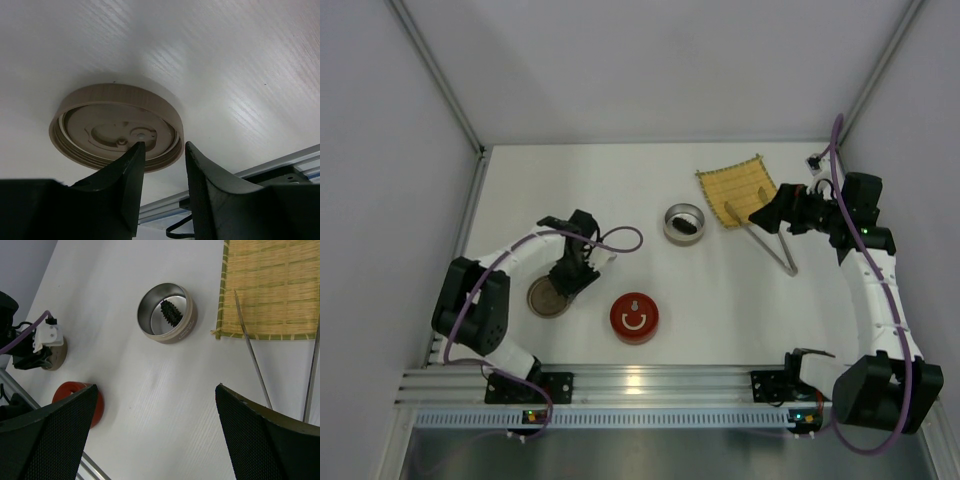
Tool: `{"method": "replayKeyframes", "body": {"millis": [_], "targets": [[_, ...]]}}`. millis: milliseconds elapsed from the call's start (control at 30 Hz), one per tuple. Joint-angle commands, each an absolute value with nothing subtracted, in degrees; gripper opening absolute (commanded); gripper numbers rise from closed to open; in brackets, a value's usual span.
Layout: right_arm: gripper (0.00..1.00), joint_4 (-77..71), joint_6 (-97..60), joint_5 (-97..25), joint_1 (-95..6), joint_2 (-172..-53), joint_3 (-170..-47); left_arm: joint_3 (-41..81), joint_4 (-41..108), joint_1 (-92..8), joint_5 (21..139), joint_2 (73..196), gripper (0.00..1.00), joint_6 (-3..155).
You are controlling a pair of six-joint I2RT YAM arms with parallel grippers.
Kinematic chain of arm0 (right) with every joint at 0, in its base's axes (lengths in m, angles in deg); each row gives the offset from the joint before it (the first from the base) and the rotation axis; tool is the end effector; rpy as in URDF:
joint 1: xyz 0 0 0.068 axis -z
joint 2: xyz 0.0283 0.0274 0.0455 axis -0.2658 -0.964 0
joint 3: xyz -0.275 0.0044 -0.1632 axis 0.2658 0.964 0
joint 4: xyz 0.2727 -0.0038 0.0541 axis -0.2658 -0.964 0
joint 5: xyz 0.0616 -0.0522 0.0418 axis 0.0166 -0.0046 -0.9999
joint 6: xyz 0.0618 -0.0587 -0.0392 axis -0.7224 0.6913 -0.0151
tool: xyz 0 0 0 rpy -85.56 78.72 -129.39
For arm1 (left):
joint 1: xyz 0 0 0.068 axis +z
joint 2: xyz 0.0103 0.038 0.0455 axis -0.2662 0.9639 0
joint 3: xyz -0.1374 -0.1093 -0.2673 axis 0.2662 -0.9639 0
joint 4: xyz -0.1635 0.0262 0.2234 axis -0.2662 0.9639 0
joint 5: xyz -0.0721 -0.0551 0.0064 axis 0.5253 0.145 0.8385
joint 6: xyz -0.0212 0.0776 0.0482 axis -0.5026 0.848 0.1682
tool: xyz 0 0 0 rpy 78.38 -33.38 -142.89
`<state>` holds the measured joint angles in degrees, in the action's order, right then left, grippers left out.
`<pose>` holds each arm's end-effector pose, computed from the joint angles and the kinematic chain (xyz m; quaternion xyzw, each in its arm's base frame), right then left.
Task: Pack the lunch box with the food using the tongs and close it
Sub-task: Pick up the box lid from the center of the board.
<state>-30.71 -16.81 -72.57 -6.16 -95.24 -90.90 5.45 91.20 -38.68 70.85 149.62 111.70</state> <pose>0.2667 0.0163 0.3522 -0.0730 0.8339 0.3166 0.4462 0.2594 -0.1095 0.1743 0.3997 0.9165 0.0103 0.0140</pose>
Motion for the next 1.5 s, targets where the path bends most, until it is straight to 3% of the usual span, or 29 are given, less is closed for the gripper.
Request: {"method": "replayKeyframes", "body": {"millis": [0,467,667,1000,1167,1267,1467], "targets": [[0.99,-31.09,-16.28,-73.41,-5.04,-93.99,-91.93,4.95,93.60,-40.65,69.47,150.53,0.43,111.18],[0.99,-31.71,-15.93,-73.24,-5.13,-94.43,-92.72,4.95,92.02,-42.42,68.42,156.68,0.40,108.80],[0.99,-31.79,-15.93,-73.15,-5.13,-95.04,-93.24,4.69,91.49,-43.56,70.70,157.13,0.23,108.36],[0.99,-31.79,-15.93,-73.41,-5.04,-95.22,-93.60,2.58,89.38,-47.34,72.11,161.60,0.13,106.34],[0.99,-32.32,-15.67,-73.59,-5.04,-95.57,-94.30,4.16,91.04,-47.25,78.34,162.49,0.15,107.92],[1.00,-32.15,-15.84,-73.94,-5.04,-96.01,-95.09,6.18,91.57,-46.90,78.70,160.82,0.00,108.36],[0.99,-29.78,-16.98,-75.43,-5.22,-95.66,-96.06,17.06,97.98,-46.46,77.64,150.82,0.00,112.75]]}}
